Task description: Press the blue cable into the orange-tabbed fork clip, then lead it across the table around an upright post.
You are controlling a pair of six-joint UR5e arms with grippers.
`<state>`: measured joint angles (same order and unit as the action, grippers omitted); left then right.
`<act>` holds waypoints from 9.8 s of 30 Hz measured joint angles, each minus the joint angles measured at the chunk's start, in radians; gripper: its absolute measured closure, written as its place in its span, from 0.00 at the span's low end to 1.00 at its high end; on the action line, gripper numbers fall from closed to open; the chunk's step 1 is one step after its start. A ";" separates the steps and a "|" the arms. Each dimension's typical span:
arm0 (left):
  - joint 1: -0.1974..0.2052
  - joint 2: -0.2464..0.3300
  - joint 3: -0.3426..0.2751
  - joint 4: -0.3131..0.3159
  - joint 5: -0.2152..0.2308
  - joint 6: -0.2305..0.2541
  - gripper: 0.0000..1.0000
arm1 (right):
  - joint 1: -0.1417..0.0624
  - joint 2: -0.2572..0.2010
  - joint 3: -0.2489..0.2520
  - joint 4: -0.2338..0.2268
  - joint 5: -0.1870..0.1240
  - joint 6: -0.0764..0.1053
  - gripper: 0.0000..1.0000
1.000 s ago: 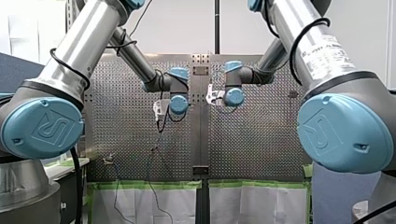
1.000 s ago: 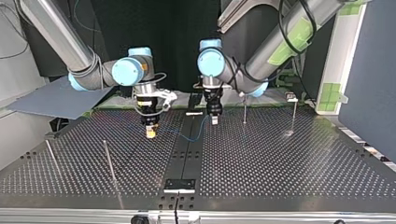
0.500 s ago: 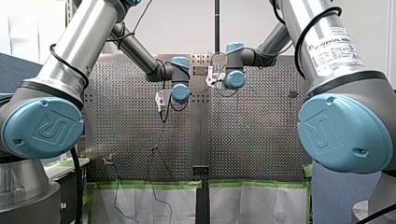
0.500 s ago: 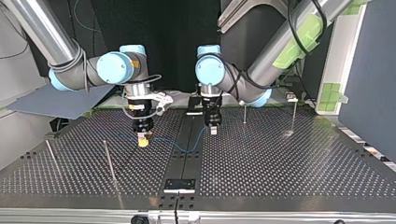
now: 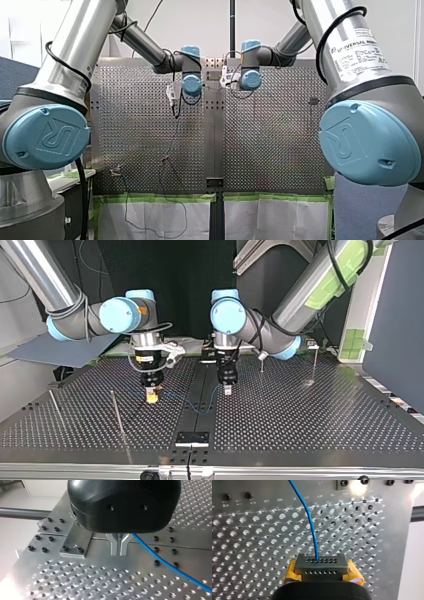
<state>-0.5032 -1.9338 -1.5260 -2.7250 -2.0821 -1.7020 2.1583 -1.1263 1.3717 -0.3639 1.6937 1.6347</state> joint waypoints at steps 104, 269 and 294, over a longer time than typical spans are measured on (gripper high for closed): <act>-0.104 -0.317 0.762 -0.444 0.188 -0.074 1.00 | -0.386 -0.132 -0.078 0.141 -0.040 0.036 1.00; -0.126 -0.357 0.671 -0.487 0.032 -0.018 0.00 | -0.482 0.462 0.343 -0.305 -0.065 0.151 1.00; -0.116 -0.357 0.670 -0.515 0.029 0.000 0.00 | -0.521 0.667 0.310 -0.454 -0.067 0.146 1.00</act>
<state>-0.6194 -2.2907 -0.8556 -3.2402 -2.0527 -1.7025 1.6371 -0.4597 1.6813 -0.8182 1.6269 1.7809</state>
